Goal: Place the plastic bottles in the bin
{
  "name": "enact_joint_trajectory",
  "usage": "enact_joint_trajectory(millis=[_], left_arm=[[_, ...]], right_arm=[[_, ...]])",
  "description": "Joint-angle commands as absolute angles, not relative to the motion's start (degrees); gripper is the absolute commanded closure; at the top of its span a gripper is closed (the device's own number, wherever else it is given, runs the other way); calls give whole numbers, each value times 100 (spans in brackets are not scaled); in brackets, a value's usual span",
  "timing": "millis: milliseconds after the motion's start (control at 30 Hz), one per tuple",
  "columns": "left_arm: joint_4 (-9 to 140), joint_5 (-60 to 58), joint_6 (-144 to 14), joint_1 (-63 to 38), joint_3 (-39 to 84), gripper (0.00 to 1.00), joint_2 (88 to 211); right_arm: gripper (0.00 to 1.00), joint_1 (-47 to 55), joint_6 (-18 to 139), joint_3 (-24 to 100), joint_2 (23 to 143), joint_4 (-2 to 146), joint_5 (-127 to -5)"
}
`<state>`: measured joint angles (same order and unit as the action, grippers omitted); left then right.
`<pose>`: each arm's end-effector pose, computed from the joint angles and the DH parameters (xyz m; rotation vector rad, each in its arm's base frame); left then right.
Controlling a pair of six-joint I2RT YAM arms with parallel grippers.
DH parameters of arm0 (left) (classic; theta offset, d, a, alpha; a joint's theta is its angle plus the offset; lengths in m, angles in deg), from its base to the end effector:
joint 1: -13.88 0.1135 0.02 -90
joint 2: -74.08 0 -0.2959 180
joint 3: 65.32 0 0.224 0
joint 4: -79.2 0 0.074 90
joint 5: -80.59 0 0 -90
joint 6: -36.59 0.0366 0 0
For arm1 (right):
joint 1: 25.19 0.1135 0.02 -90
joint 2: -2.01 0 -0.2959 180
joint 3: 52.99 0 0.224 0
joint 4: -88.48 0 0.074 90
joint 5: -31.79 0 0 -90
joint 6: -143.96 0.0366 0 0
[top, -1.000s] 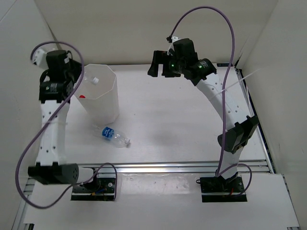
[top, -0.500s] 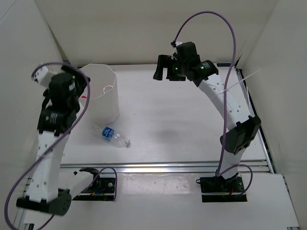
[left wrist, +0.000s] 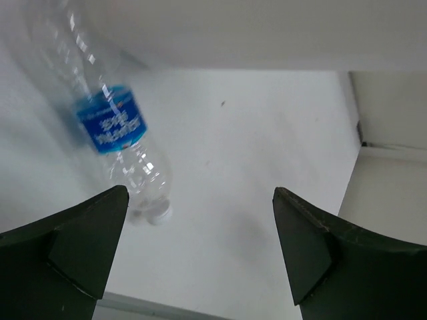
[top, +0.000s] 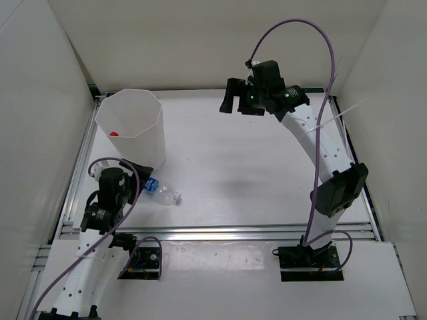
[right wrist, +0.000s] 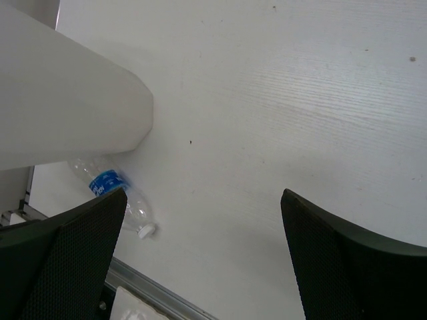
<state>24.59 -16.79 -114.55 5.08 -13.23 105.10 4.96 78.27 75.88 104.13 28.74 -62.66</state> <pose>0.0673 -0.0057 0.2856 -1.0408 1.9448 -0.5618 0.3227 0.1907 0.4435 -0.1593 2.2075 0.6263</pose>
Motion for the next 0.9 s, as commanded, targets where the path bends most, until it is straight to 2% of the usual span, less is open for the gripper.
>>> enact_joint_trajectory(millis=[0,267,800,867], left_arm=[[2780,-1056,-12072,587,-1787,0,10493],[3008,-1266,-12382,693,-2253,0,11308],[3624,-1477,-11661,1150,-1850,0,13857],[3624,-1477,-11660,1150,-1788,6,13956]], right_arm=[[0,390,7874,7557,10194,2873,-6410],[0,74,7980,7303,10018,2821,-6655],[0,-243,8032,6995,9702,2821,-6840],[0,-243,8032,6942,9702,2821,-6788]])
